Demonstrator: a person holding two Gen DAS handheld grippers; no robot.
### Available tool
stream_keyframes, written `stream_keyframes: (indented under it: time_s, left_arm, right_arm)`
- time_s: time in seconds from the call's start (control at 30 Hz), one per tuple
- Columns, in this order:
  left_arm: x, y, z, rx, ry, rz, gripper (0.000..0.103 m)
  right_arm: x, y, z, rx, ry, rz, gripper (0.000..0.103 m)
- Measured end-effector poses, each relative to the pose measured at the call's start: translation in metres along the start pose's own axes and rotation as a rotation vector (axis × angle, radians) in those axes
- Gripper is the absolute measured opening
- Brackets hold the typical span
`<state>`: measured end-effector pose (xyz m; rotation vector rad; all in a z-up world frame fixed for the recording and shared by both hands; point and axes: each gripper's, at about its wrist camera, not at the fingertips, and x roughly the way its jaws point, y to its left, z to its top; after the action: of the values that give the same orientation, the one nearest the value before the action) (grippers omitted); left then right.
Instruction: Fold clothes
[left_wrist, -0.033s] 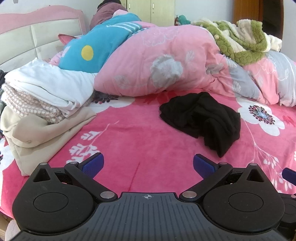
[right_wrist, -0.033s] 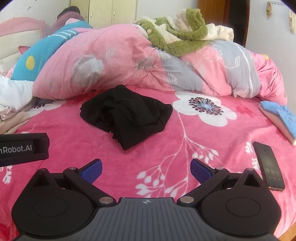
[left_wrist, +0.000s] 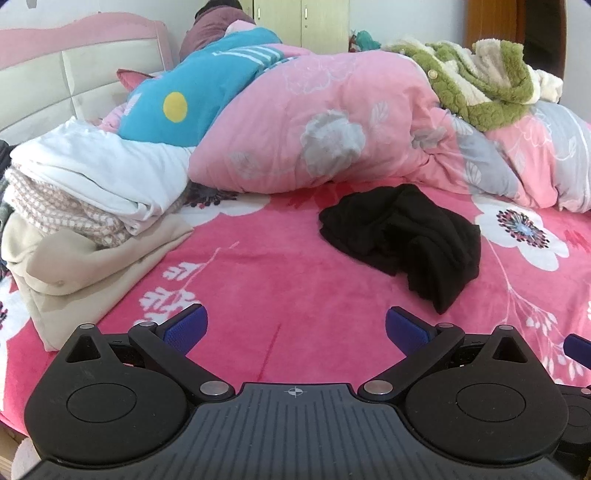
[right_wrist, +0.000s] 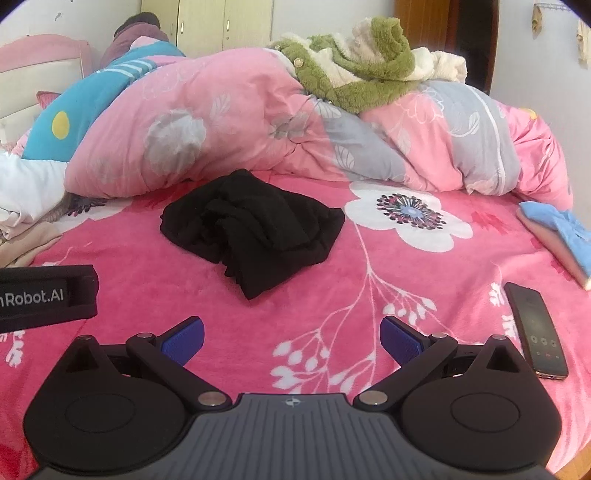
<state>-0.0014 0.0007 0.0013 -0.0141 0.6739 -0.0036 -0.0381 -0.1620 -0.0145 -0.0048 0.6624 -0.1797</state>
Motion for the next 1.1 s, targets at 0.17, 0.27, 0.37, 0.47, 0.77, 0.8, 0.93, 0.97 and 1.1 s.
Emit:
stream_keyframes:
  time_s: [0.17, 0.27, 0.37, 0.47, 0.77, 0.8, 0.93, 0.97, 1.1]
  left_arm:
    - [-0.008, 0.003, 0.001, -0.001, -0.015, 0.001, 0.103]
    - [-0.012, 0.005, 0.001, -0.002, -0.023, 0.002, 0.103]
    - [-0.011, 0.008, -0.002, -0.021, -0.016, 0.014, 0.103]
    - [-0.01, 0.012, -0.003, -0.034, -0.014, 0.013, 0.102]
    - [-0.007, 0.014, -0.003, -0.05, 0.003, 0.045, 0.103]
    - [-0.006, 0.015, -0.003, -0.05, 0.005, 0.046, 0.103]
    - [-0.006, 0.016, -0.004, -0.05, 0.006, 0.044, 0.103]
    - [-0.006, 0.016, -0.004, -0.048, 0.004, 0.051, 0.103]
    - [-0.007, 0.016, -0.003, -0.05, 0.001, 0.059, 0.103]
  right_arm:
    - [-0.003, 0.004, 0.002, -0.009, 0.001, -0.012, 0.103]
    - [-0.005, 0.004, 0.002, -0.005, 0.001, -0.018, 0.103]
    - [-0.006, 0.004, 0.004, -0.003, 0.003, -0.029, 0.103]
    - [-0.009, 0.005, 0.004, -0.005, 0.003, -0.039, 0.103]
    - [-0.01, 0.0, 0.006, 0.009, 0.009, -0.03, 0.103]
    - [-0.01, 0.002, 0.006, 0.008, 0.008, -0.033, 0.103]
    - [-0.009, 0.001, 0.007, 0.011, 0.009, -0.033, 0.103]
    - [-0.009, 0.001, 0.007, 0.013, 0.01, -0.032, 0.103]
    - [-0.008, 0.002, 0.007, 0.012, 0.013, -0.03, 0.103]
